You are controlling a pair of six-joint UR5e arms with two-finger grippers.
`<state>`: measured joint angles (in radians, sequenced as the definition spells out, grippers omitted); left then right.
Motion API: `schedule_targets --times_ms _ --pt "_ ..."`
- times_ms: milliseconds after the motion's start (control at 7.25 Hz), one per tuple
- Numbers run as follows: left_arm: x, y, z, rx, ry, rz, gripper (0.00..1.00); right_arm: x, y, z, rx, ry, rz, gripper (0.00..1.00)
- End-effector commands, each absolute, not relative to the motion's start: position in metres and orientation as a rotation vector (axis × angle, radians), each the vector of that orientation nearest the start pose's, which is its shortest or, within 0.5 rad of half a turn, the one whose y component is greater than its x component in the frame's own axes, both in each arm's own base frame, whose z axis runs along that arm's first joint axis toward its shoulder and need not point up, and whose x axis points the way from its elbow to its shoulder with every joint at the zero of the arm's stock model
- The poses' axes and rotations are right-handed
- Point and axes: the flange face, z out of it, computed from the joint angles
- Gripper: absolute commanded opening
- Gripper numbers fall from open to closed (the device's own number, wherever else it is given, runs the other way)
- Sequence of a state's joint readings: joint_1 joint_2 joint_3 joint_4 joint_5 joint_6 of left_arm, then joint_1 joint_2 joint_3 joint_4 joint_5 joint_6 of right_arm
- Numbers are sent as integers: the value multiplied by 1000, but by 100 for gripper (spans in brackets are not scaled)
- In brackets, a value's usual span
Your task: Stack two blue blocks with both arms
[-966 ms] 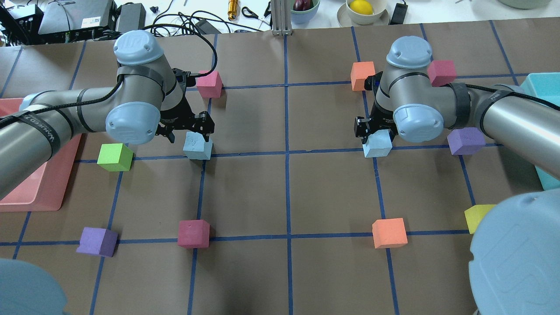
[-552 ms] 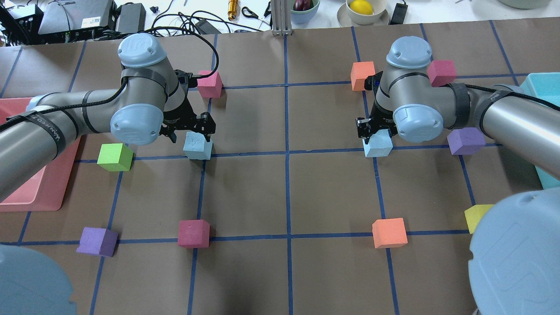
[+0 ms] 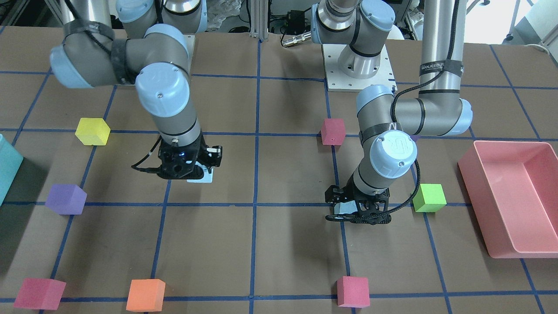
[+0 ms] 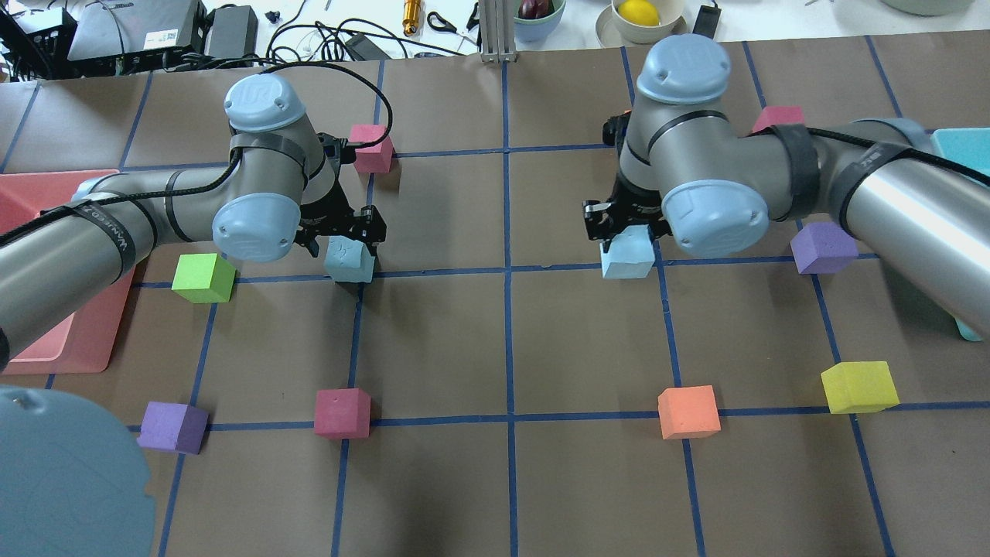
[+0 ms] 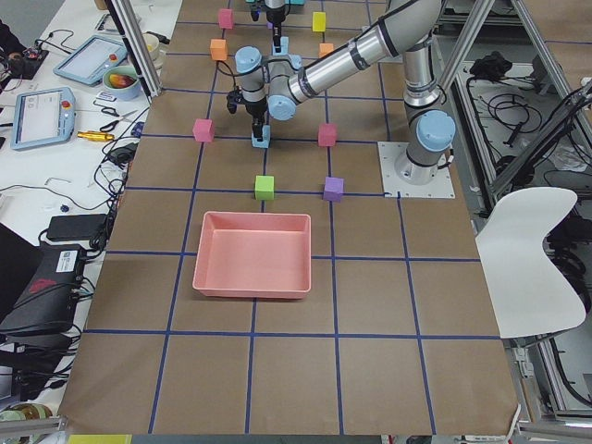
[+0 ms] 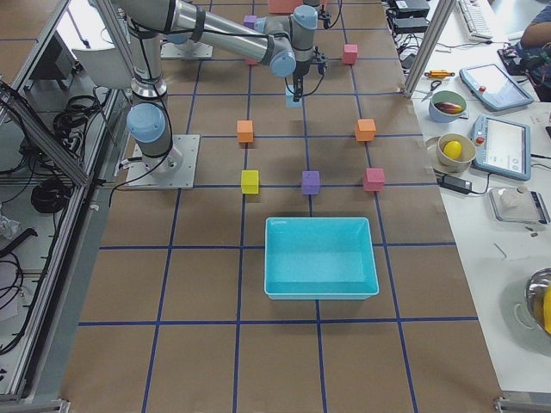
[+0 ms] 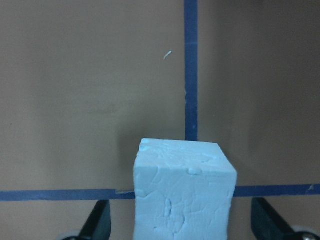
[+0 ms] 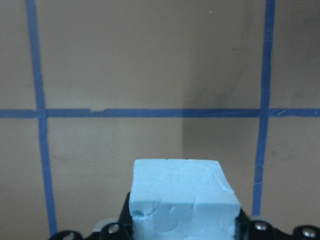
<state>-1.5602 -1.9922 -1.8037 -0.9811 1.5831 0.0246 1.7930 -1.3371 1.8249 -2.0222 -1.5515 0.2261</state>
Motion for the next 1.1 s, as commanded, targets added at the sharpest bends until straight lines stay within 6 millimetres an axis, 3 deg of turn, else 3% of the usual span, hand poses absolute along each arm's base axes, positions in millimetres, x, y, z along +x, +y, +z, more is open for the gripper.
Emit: schedule_targets --times_ms 0,276,552,966 --pt "-127 -580 200 25 3129 104 100 309 -450 273 77 3096 142 0" --pt "-127 -579 199 25 3129 106 100 326 -431 246 29 3063 187 0" --pt "-128 -579 199 32 3129 106 100 333 -427 236 4 3048 125 0" --pt "-128 -575 195 29 3133 113 97 347 -420 212 -44 3063 186 0"
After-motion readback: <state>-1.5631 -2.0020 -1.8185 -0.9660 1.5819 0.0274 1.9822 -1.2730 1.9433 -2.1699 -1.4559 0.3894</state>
